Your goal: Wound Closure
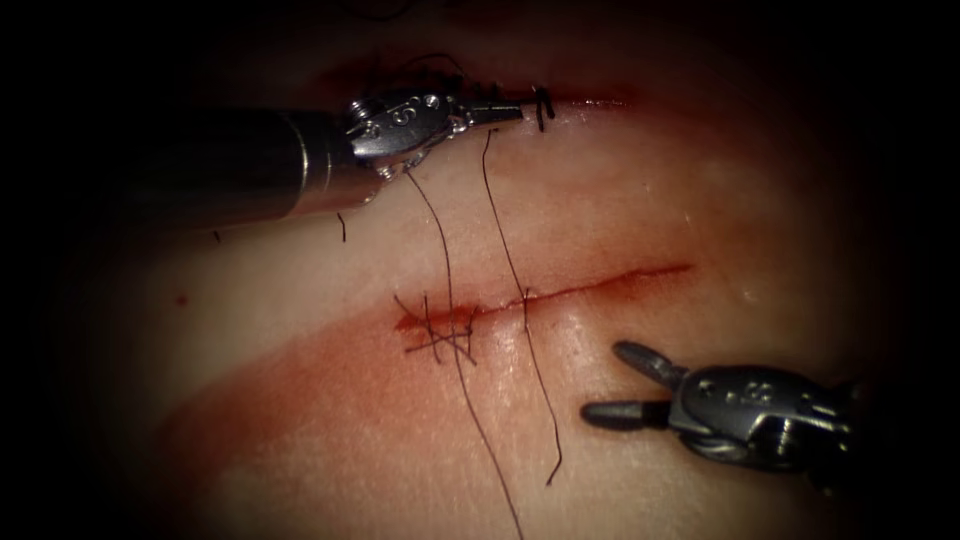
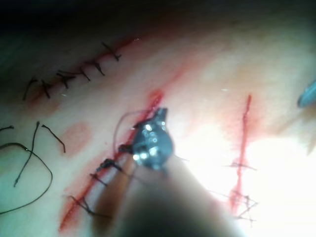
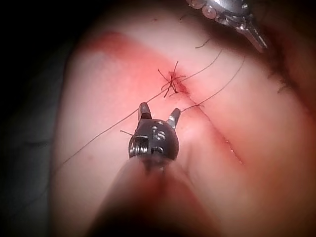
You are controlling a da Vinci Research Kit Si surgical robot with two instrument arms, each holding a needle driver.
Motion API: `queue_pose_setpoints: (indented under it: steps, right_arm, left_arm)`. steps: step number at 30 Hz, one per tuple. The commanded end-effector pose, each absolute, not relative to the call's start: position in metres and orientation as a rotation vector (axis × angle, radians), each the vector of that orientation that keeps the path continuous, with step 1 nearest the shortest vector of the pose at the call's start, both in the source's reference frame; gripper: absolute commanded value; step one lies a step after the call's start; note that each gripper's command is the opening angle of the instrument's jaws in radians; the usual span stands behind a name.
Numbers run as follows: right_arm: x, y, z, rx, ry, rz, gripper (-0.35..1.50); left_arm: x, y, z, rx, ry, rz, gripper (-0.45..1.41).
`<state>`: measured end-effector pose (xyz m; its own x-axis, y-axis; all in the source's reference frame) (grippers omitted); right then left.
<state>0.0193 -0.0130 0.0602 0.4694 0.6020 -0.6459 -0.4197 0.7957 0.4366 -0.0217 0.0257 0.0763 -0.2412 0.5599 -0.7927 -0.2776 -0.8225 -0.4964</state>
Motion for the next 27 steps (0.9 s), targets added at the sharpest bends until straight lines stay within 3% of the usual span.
queue_pose_setpoints:
  steps: [1, 6, 17, 27]
  right_arm:
    - [0.0205, -0.012, 0.061, 0.250, 0.919, 0.617, 1.06]
    - [0.0233, -0.009, 0.064, 0.290, 0.986, 0.568, 0.98]
    - [0.0312, -0.006, 0.071, 0.296, 1.078, 0.494, 0.49]
    - [0.0313, -0.005, 0.076, 0.181, 1.111, 0.521, 0.29]
  left_arm:
    - [-0.0222, 0.026, 0.076, -1.498, -0.341, 2.092, -0.45]
    - [-0.0223, 0.024, 0.074, -1.515, -0.326, 2.087, -0.45]
    - [-0.0212, 0.023, 0.071, -1.551, -0.297, 2.059, -0.45]
    - [-0.0206, 0.020, 0.069, -1.589, -0.262, 2.016, -0.45]
